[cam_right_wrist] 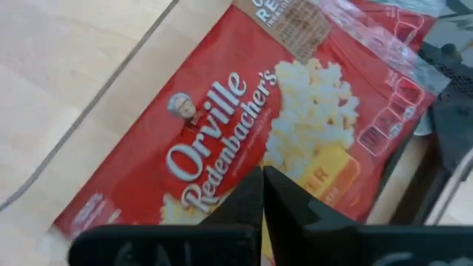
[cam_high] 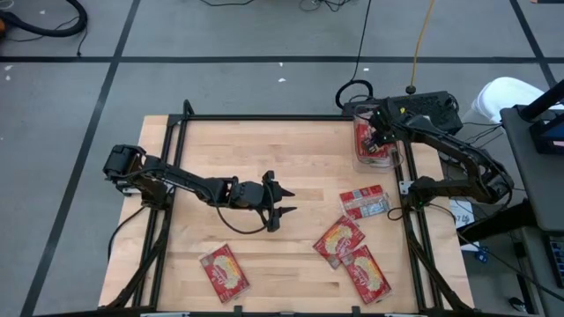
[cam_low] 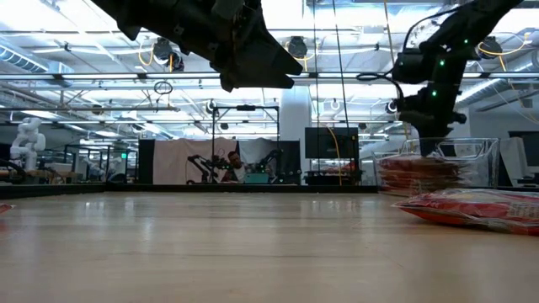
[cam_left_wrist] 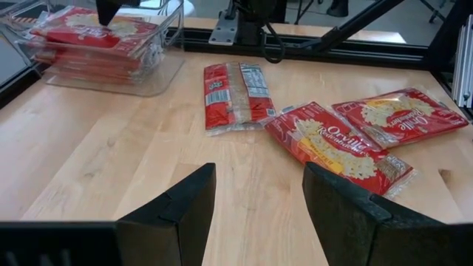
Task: Sort popcorn bags into baskets
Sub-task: Put the red popcorn bag into the transparent bin
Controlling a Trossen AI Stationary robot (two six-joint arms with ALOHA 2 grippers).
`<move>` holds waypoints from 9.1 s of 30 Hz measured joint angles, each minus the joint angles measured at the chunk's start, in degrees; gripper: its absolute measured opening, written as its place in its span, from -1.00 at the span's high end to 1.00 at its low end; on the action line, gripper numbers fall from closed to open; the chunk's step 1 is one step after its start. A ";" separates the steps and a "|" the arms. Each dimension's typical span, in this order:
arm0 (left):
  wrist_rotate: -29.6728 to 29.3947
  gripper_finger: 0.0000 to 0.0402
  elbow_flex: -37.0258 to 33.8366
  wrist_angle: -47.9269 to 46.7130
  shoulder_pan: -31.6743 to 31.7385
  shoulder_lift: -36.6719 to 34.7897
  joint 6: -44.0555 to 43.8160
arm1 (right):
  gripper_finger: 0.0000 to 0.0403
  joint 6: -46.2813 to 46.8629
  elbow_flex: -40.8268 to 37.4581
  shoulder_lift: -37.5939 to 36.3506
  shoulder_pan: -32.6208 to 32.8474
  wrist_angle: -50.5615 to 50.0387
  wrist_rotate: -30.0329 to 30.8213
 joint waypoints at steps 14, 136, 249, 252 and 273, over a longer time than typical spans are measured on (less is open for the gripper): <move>-0.02 -0.03 0.00 0.07 0.04 0.00 -0.50 | 1.00 0.54 -4.64 3.17 0.69 11.13 7.50; -14.13 0.32 -16.36 -38.76 -14.73 -5.16 -31.45 | 0.16 -20.64 22.02 46.75 78.57 56.47 14.32; -19.61 -0.06 -27.04 -32.38 -28.04 -17.87 -20.67 | 1.00 -28.01 31.02 53.78 67.01 41.18 -4.83; -20.56 0.11 -27.07 -29.44 -26.82 -17.16 -15.95 | 1.00 -18.75 31.00 51.43 66.84 35.36 -5.10; -19.25 0.70 -26.93 -15.94 -20.28 -6.19 -9.28 | 0.05 -14.20 31.13 51.01 67.76 35.57 12.95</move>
